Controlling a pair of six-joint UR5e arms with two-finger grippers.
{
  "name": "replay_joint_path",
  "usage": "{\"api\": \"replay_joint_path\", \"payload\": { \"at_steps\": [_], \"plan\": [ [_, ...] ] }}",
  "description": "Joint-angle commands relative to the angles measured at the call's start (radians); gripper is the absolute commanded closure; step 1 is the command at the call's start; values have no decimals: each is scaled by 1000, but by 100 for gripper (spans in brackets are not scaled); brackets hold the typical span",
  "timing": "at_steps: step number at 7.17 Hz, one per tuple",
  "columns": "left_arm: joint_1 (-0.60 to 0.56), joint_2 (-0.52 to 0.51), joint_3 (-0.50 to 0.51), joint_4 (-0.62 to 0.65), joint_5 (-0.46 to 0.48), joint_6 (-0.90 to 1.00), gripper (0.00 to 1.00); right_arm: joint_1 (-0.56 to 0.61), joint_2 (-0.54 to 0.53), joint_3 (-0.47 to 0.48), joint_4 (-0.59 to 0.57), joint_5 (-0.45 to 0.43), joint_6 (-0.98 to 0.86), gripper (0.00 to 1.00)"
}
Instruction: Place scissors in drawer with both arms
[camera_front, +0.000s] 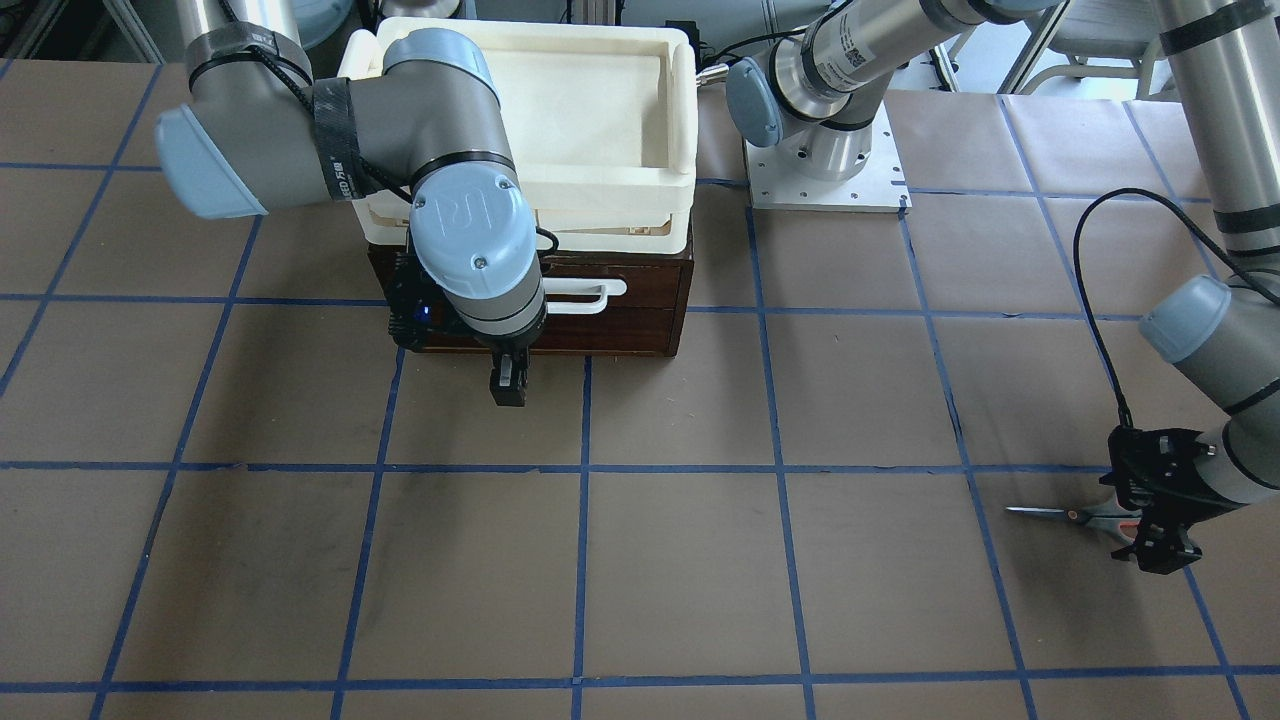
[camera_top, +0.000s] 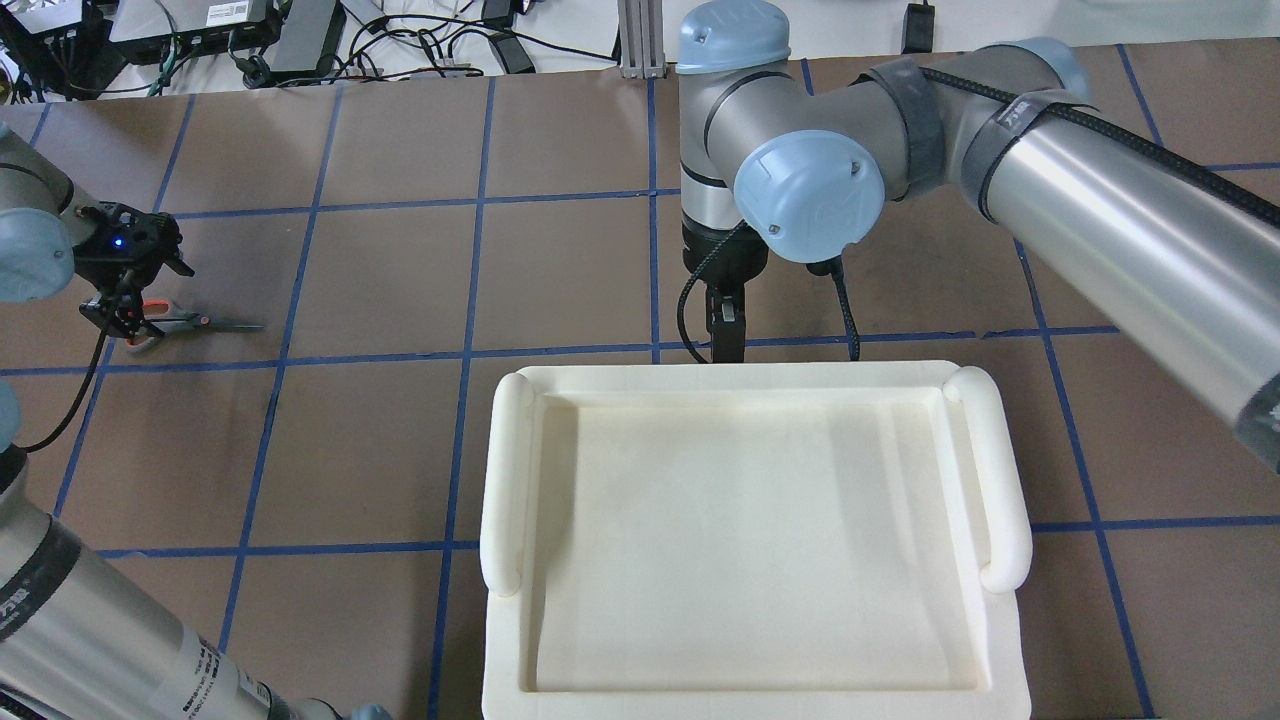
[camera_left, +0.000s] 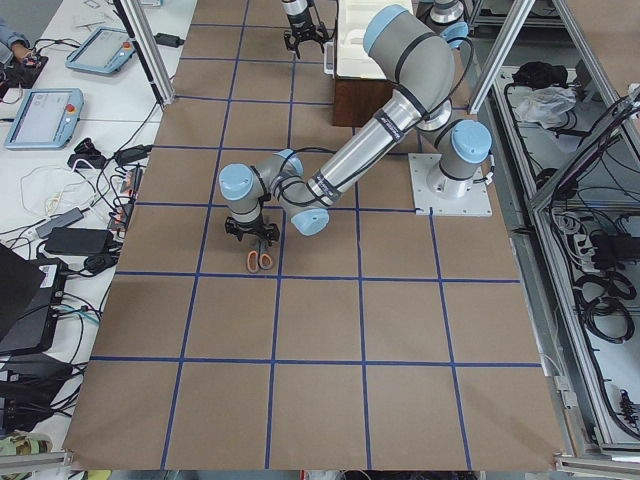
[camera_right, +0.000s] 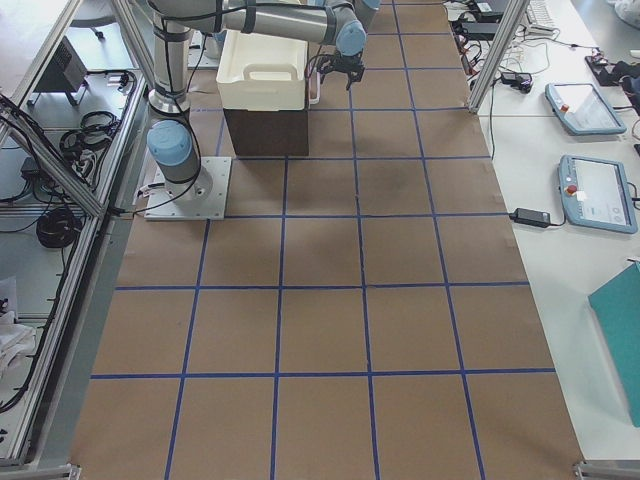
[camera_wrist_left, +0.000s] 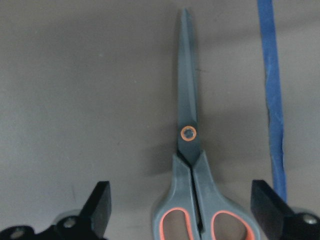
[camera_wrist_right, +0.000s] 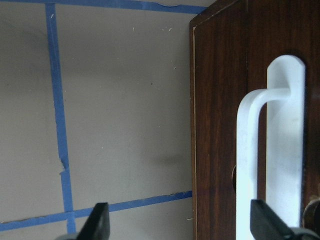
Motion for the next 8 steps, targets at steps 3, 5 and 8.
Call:
{"api": "replay_joint_path", "payload": {
  "at_steps": [3, 5, 8],
  "plan": [
    [3, -9, -23, 19, 0, 22, 1, 0, 14, 0, 29, 2, 38, 0],
    [5, -14, -27, 25, 3, 21, 1, 0, 16, -2, 48, 2, 49, 0],
    [18, -21, -38, 25, 4, 22, 1, 0, 16, -5, 48, 31, 59, 0]
  ]
}}
